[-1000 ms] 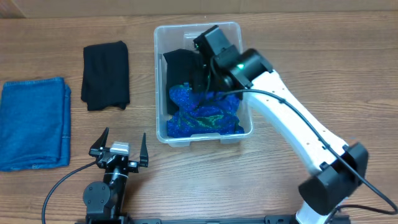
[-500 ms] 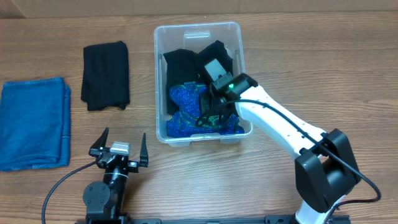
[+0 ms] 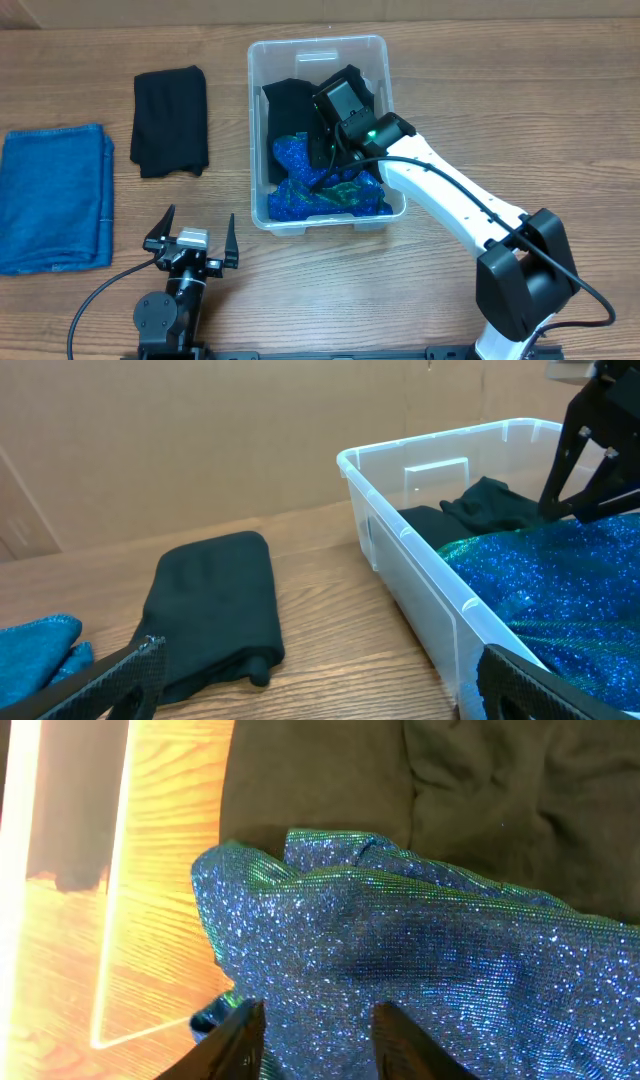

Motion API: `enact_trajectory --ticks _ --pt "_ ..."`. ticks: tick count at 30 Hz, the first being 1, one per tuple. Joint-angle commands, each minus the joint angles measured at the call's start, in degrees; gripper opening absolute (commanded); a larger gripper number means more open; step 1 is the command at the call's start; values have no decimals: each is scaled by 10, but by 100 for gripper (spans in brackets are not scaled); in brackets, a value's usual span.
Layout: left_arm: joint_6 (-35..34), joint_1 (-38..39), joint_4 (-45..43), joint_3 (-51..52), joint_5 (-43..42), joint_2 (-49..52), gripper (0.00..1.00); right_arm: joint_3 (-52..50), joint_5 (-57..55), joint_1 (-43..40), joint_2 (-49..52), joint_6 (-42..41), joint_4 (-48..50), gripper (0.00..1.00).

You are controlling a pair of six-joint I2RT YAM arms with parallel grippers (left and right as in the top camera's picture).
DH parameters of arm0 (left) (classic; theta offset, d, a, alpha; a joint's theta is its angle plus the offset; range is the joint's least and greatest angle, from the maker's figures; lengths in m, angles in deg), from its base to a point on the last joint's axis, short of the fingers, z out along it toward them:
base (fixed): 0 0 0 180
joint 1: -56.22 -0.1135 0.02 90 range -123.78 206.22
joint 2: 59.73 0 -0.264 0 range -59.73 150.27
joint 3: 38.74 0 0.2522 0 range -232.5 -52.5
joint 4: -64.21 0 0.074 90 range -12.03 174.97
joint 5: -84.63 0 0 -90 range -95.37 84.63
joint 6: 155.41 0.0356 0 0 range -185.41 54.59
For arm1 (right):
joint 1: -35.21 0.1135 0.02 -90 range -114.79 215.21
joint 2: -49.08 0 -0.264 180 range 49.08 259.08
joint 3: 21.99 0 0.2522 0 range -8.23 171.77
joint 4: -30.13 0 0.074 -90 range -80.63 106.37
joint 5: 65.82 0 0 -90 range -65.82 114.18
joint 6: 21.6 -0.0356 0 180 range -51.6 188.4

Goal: Pack container
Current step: 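Release the blue cloth and press it down inside the bin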

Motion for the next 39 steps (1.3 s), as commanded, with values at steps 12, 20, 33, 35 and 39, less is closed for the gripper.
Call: enact_trajectory --ticks 12,20,33,35,39 --pt "4 -3 1 2 0 -3 100 32 -42 -1 76 -2 -22 42" --pt "4 -3 1 2 0 -3 100 148 -66 -1 -20 0 -264 47" --pt "4 -3 1 2 0 -3 100 -60 67 0 -18 -33 -219 47" --pt "4 -3 1 2 0 -3 100 -69 78 0 -18 -35 -214 47" --pt "4 -3 1 2 0 -3 100 -93 77 0 -18 -50 -184 46"
